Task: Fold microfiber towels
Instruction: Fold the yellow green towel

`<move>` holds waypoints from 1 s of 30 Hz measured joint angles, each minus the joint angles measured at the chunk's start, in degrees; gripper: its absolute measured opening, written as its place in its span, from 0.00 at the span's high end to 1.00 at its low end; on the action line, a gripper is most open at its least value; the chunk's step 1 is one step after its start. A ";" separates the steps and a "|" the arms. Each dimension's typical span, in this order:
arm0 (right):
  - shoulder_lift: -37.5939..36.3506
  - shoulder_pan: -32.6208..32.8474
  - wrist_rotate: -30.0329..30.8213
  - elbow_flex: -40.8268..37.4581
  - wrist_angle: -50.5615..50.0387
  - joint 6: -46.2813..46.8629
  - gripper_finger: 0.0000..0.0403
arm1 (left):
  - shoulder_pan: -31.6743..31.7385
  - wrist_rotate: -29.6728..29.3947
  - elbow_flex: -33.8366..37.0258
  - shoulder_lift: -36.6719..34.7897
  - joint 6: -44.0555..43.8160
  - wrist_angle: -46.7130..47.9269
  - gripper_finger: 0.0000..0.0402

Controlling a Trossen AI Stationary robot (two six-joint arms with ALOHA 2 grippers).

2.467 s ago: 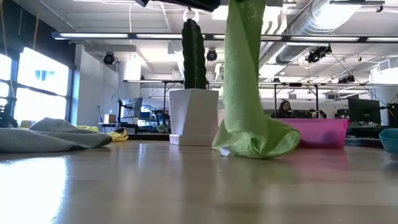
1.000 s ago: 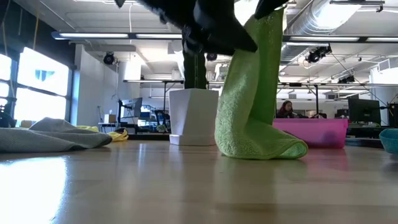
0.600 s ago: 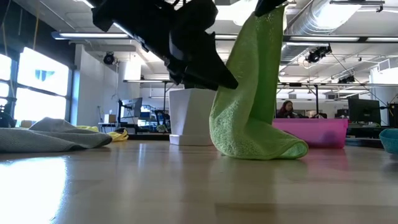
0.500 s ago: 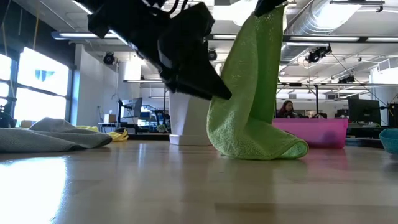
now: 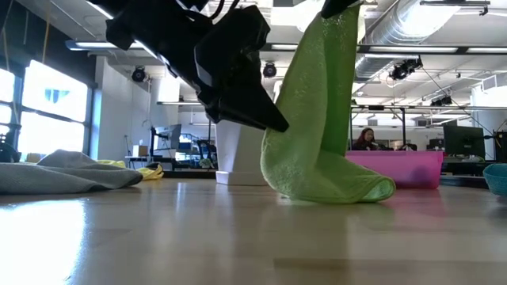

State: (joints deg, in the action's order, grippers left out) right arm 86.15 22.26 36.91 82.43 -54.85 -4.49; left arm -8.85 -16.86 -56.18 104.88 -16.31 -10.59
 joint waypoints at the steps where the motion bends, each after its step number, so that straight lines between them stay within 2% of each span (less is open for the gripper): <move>1: 0.00 -0.02 0.00 0.00 0.00 0.89 1.00 | -0.36 -0.01 0.00 0.00 -0.03 0.01 0.94; 3: 0.00 -0.02 0.00 0.00 0.03 3.39 1.00 | -1.17 0.16 0.00 -0.46 0.28 0.35 0.98; 6: 0.00 0.36 -0.09 0.00 0.00 7.27 1.00 | -2.47 0.50 -0.28 -1.40 2.09 0.95 0.97; 10: 0.03 2.06 -0.50 0.02 -0.07 9.65 1.00 | -4.04 -0.61 -3.45 -4.94 3.42 13.08 0.99; 16: 0.12 5.53 -0.57 0.11 1.51 16.79 1.00 | -6.94 -10.92 -10.22 -11.58 3.42 36.02 0.99; 20: 0.24 7.61 -0.55 0.09 3.77 23.18 1.00 | -8.75 -15.35 -14.05 -15.01 3.73 47.58 1.00; 23: 0.19 8.81 -0.72 0.09 6.55 24.92 1.00 | -10.35 -18.72 -16.73 -17.61 5.33 54.39 1.00; 27: 0.15 10.04 -0.38 0.33 6.96 21.91 1.00 | -12.80 -25.32 -21.00 -19.54 8.98 60.58 1.00; 30: 0.10 10.41 1.05 0.46 7.89 17.67 1.00 | -14.40 -31.82 -24.36 -20.04 12.79 60.70 1.00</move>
State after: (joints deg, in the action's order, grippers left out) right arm 86.26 32.67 37.96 82.89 -46.96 13.18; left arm -23.25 -48.67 -80.54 84.84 -3.52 50.11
